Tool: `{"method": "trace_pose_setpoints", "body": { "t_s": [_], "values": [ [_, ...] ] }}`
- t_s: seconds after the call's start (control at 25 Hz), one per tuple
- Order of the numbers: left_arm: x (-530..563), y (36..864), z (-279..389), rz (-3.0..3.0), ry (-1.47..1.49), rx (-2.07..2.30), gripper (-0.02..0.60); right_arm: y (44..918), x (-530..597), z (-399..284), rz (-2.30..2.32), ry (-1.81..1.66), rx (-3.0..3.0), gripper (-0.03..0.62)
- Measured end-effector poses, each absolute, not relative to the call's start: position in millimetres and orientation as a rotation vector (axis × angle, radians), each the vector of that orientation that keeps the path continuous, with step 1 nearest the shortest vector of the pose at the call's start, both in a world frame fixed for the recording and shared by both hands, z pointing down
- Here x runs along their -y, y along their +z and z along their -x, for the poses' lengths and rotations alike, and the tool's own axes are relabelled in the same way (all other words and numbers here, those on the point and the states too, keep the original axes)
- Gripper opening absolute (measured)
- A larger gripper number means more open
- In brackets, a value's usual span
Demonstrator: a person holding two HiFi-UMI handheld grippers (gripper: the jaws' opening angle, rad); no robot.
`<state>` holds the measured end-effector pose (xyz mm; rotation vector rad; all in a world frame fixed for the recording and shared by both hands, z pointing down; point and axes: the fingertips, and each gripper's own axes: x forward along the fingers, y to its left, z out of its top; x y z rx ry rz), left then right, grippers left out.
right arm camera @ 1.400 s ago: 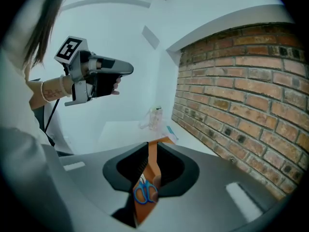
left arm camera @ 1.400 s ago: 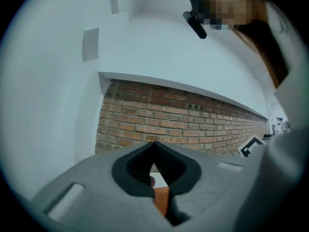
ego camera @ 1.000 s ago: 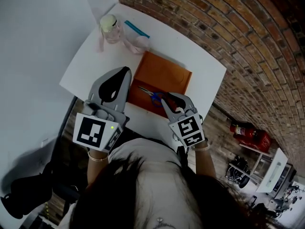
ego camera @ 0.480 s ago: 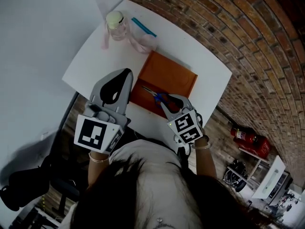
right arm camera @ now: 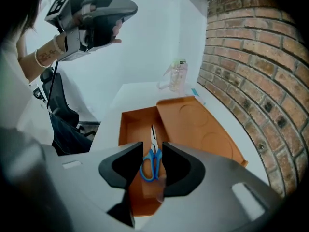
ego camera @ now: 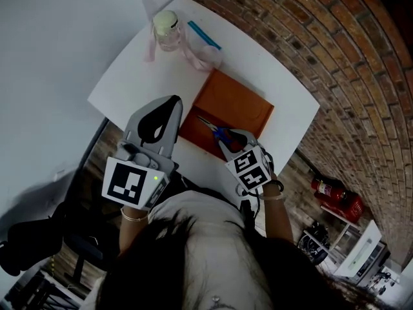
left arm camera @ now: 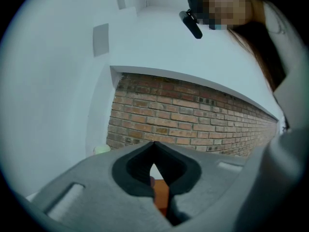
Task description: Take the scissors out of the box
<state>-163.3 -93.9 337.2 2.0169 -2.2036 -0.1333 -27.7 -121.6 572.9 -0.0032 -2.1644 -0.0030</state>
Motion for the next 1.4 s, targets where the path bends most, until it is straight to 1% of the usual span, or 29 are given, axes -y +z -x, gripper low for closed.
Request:
{"method": "trace_pose_setpoints", "body": {
  "t_s": [0.68,1.4],
  "values": [
    [83.0,353.2,176.6,-1.896,-0.099,2.226,0.000,612.1,120.0,26.8,0.084,-0.023,2.003,0.141],
    [77.5,361.4,181.1,-1.859,-0.086,2.229,0.000,638.8,119.0,22.8,0.056,-0.025,1.890,0.150]
  ]
}}
